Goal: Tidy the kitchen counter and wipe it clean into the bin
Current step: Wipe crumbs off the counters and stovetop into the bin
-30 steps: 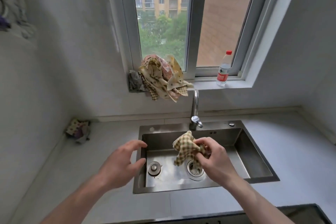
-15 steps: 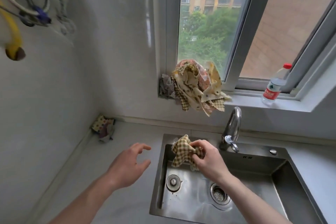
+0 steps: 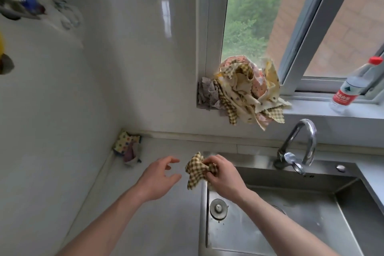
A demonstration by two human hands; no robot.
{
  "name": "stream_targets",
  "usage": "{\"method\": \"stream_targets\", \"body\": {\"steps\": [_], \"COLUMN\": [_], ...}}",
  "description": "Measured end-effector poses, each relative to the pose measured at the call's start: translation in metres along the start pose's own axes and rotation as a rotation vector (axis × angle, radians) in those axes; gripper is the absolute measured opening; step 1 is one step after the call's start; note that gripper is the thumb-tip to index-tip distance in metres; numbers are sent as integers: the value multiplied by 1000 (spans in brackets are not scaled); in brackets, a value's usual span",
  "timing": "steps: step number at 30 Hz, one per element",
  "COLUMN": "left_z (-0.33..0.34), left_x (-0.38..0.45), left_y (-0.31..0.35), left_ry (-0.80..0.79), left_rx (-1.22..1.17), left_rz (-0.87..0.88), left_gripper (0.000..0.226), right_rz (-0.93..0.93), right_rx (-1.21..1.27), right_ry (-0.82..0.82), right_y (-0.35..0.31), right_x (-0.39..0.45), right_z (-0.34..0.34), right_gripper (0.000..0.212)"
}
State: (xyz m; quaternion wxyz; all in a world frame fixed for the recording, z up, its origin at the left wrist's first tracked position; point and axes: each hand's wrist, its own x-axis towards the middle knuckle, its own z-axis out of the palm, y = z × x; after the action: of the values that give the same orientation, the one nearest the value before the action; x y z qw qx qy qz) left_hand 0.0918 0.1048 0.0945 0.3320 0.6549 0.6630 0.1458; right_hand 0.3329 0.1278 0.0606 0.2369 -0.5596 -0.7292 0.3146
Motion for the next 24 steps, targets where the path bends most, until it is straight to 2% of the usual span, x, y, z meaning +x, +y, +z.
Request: {"method": "stream_targets", "body": {"steps": [4, 6, 12, 19, 22, 24], "left_z": [-10, -11, -1, -25, -39, -47], "left_x": [32, 47, 82, 134, 154, 170], "left_y": [-19, -27, -60, -135, -171, -197], "left_ry": [-51, -80, -7, 249, 334, 366], "left_rx": [-62, -101, -102, -214, -168, -148], "left_rz": [18, 40, 67, -224, -346, -405], "left_gripper": [61, 60, 21, 24, 23, 32], "right_rz": [6, 10, 5, 84, 105, 129], "right_rx": [-13, -21, -32, -18, -34, -36], "right_ry": [24, 19, -11, -32, -32, -28], "right_y": [-13, -18, -29, -21, -16, -12], "right_x": [21, 29, 54, 69, 69, 68], "right_z": [27, 40, 64, 71, 70, 71], "right_gripper": [28, 28, 33, 41, 39, 39]}}
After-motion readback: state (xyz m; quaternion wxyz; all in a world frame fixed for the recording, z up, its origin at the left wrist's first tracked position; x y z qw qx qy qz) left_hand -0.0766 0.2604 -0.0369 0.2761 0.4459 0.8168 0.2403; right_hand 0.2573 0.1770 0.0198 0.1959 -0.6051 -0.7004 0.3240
